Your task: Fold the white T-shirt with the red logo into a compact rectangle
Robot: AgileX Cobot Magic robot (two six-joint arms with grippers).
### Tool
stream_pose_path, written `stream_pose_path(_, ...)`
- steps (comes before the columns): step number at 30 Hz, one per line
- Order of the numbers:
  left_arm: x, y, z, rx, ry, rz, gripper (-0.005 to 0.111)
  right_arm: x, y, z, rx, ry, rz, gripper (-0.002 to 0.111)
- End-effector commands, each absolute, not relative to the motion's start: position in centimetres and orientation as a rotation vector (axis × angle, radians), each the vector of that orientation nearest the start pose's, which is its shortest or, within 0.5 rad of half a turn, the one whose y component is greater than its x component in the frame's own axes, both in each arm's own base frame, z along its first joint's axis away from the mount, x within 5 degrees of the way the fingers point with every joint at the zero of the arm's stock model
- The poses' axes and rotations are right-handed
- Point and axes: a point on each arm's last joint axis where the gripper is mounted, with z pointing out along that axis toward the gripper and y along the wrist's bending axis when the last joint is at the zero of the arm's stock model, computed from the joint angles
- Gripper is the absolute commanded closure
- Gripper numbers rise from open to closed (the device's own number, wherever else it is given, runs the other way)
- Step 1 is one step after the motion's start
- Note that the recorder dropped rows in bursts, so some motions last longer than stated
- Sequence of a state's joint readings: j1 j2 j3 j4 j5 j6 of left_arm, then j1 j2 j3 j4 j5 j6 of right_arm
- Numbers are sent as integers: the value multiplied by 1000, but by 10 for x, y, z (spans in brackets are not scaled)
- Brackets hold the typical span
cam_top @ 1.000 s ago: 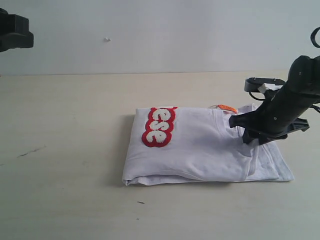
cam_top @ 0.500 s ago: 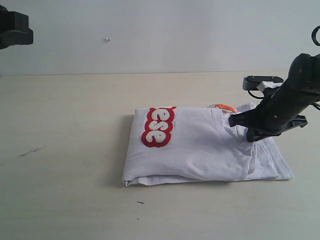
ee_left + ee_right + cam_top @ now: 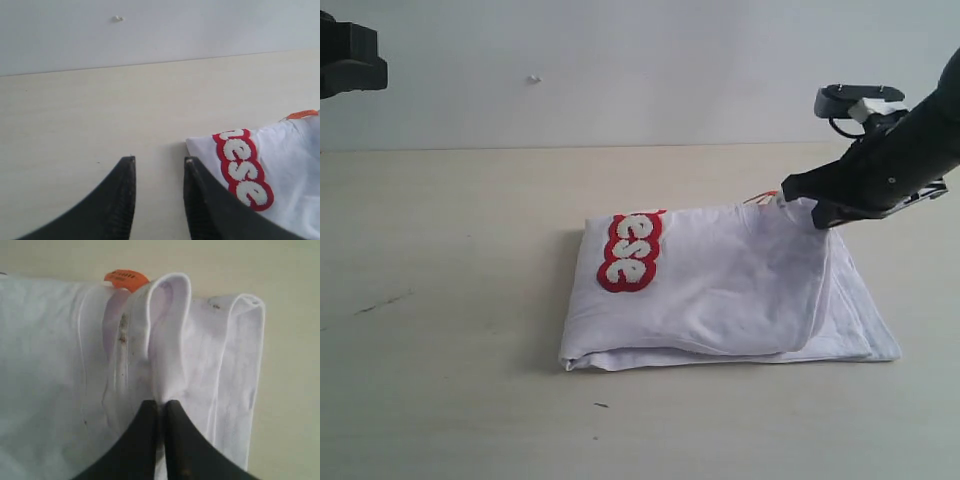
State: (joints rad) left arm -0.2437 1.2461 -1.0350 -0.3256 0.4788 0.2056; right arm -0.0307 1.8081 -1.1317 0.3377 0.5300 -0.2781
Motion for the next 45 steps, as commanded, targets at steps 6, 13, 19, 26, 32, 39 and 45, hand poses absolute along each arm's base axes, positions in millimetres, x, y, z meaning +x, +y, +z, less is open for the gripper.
stream_pose_path(6, 262, -78, 344, 249, 2150, -355, 73, 358, -5, 256, -108, 2544, 58, 108)
stream_pose_path(13, 262, -78, 344, 249, 2150, -355, 73, 355, -39, 268, 23, 2590, -443, 108)
stream_pose_path(19, 262, -78, 344, 249, 2150, -355, 73, 365, -45, 253, -28, 2589, -547, 108)
stream_pose_path(26, 262, -79, 344, 240, 2154, -370, 73, 377, -65, 230, 70, 2543, -854, 96)
stream_pose_path(32, 262, -80, 344, 228, 2154, -388, 73, 381, -67, 213, 83, 2571, -890, 74)
stream_pose_path(39, 261, -80, 343, 228, 2160, -391, 73, 382, -50, 210, 77, 2628, -594, 74)
stream_pose_path(45, 261, -80, 343, 236, 2171, -393, 73, 379, -21, 181, -167, 2842, -165, 108)
